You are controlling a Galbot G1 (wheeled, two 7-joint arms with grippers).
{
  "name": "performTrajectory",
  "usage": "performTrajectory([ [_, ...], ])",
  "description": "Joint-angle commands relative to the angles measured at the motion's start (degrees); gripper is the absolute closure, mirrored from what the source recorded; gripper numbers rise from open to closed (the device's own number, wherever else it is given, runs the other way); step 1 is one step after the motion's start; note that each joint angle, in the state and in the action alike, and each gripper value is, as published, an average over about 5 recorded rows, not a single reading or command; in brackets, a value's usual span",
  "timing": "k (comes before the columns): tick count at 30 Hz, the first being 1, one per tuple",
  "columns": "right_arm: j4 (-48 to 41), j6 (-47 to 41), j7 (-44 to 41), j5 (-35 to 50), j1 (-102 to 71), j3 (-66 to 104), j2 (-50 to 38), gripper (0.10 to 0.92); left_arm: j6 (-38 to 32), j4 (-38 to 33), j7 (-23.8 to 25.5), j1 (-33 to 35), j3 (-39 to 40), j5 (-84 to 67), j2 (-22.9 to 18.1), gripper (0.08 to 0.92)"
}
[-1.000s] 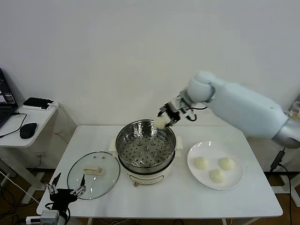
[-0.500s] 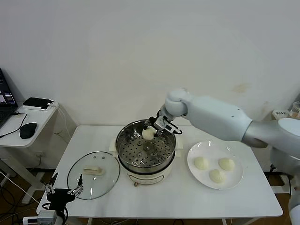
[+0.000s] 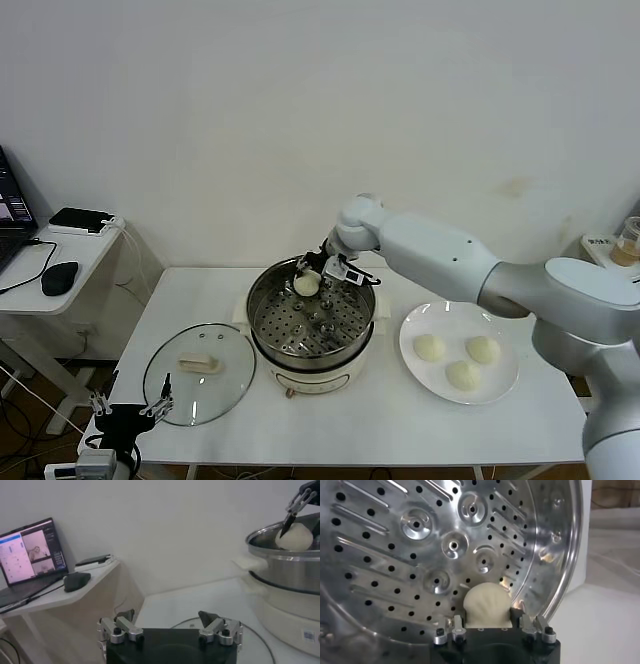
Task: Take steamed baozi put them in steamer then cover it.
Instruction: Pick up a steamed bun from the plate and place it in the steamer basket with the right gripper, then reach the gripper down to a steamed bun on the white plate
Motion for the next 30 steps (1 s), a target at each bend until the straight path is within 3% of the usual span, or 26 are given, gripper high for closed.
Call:
performTrajectory([
  [1,-2.28,2.49,1.32,-2.61,-0.51,0.2,1.58,0.428,-0.01,-0.06,0.01,0.0,-0.02,-0.02,0.03,0.177],
  [5,-1.19,0.99,-0.74,1.26,0.44,-1.2,0.83,0.322,0.02,-0.15,0.01,-0.02,0.11,0.01,-0.02,0.177],
  [10,3.6,-5.24,-5.25,14.13,3.68,-3.78,-1.5,0.21,0.13,-0.5,0.05,-0.12,0.17,0.02,0.07,0.177],
  [18,15.89,-26.55,-11.28,32.36,10.75,-4.02,-9.57,0.202,0.91,-1.5,0.43,-0.89,-0.07,-0.65,1.02,0.177],
  [24,28.8,-45.01,-11.37,37.49,14.24,-3.01,-23.24,0.203,1.34,-1.38,0.62,-1.89,-0.19,-1.76,2.82,0.177],
  [30,37.63,-51.38,-12.59,37.95,14.51,-2.65,-37.95,0.203,2.06,-1.58,0.82,-3.3,0.05,-3.17,4.67,0.177],
])
